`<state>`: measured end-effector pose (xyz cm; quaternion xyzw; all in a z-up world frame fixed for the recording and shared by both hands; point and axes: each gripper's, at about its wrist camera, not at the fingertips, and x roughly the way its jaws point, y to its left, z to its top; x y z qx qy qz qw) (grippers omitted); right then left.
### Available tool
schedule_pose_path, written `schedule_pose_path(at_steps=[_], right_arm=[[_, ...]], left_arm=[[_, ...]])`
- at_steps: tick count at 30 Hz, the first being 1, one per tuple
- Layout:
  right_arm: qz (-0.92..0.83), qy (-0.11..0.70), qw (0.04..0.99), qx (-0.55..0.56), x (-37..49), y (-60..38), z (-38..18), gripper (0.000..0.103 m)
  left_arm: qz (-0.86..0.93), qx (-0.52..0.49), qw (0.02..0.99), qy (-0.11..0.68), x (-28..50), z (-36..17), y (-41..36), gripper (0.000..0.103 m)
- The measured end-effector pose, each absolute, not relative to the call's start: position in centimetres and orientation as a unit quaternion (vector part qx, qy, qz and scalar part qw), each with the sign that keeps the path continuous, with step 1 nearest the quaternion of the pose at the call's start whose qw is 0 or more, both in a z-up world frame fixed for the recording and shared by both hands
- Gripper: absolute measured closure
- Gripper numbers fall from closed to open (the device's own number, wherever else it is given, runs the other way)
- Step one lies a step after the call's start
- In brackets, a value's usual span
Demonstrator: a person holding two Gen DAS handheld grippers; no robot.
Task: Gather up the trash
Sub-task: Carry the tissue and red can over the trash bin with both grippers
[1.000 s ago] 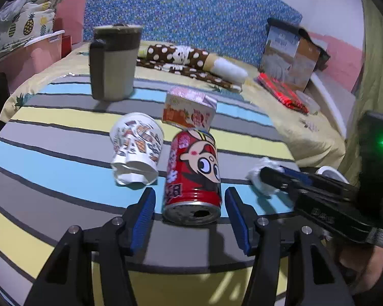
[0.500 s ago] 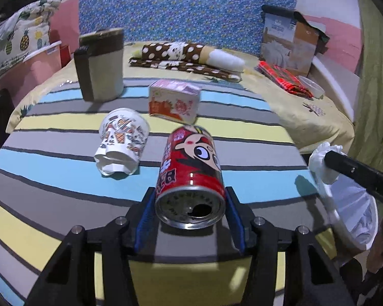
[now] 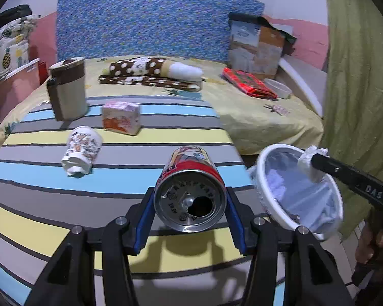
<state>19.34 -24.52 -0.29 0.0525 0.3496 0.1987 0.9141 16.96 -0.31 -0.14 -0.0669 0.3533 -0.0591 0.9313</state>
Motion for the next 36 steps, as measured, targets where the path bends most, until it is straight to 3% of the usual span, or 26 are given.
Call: schedule_pose_path(at_steps=[36], right_arm=[[0.112, 0.393, 0.908, 0.087, 17.9, -33.9, -4.7, 0.074]], left_arm=[[-0.198, -0.001, 0.897, 0.396, 18.8, -1.7, -14.1, 0.049]])
